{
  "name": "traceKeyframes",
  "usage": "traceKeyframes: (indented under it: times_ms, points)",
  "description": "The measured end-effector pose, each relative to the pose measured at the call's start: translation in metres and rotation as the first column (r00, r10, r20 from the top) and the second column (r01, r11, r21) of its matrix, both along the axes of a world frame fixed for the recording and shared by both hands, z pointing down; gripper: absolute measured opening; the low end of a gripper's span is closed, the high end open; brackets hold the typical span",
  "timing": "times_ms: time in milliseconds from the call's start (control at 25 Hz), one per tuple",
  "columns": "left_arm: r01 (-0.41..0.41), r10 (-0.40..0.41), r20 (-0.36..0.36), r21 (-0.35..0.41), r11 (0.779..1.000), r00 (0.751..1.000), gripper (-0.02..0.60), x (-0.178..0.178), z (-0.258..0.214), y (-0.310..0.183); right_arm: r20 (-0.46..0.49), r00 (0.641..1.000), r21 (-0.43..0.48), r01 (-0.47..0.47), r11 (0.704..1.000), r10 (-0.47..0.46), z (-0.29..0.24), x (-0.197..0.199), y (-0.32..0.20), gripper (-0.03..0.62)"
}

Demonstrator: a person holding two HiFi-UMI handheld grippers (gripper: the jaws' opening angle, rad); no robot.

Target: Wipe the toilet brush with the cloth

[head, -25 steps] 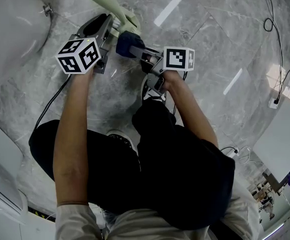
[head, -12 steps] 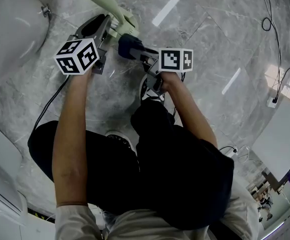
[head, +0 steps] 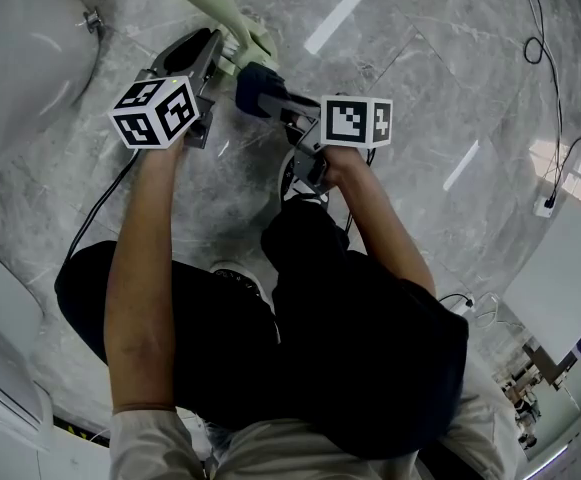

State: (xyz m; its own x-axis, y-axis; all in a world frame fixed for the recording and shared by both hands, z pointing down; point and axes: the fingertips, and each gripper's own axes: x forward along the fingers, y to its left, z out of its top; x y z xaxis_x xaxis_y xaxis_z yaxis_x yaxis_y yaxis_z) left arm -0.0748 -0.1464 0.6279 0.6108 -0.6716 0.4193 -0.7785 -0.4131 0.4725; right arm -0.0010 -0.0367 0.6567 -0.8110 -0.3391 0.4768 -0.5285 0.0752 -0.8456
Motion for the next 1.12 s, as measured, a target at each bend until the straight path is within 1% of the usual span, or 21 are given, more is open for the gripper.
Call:
traceKeyframes:
  times_ms: [200,320,440,560,720,880,1120]
  points:
    - [0.000,0.000,0.002,0.001,1.000,1.000,0.000,0.000,-0.002,0.001,0.022,0.997,-0.026,-0.075,0.997,0.076,-0.006,0.013,-0.018,0.081]
    - [-0.001,0.001,0.003,0.002,1.000,1.000,0.000,0.001,-0.002,0.000,0.046,0.992,-0.058,-0.115,0.992,0.117,-0.006,0.017,-0.028,0.081]
    - [-0.001,0.001,0.004,0.004,1.000,1.000,0.000,0.001,-0.002,0.000,0.085,0.977,-0.117,-0.186,0.976,0.197,-0.004,0.021,-0.038,0.081]
    - [-0.003,0.003,0.002,0.006,1.000,1.000,0.000,0.001,-0.002,0.000,0.089,0.965,-0.156,-0.231,0.960,0.246,-0.001,0.025,-0.043,0.081]
    - [0.001,-0.001,-0.001,0.007,1.000,1.000,0.000,0.001,-0.001,0.000,0.102,0.961,-0.173,-0.239,0.955,0.259,-0.002,0.019,-0.045,0.081]
    - [0.001,-0.001,-0.005,0.008,1.000,1.000,0.000,0.000,-0.001,0.000,0.115,0.962,-0.160,-0.227,0.961,0.247,-0.007,0.010,-0.048,0.081]
    - [-0.002,0.002,-0.005,0.009,1.000,1.000,0.000,0.000,-0.001,0.000,0.136,0.960,-0.157,-0.223,0.962,0.245,-0.013,0.006,-0.049,0.081]
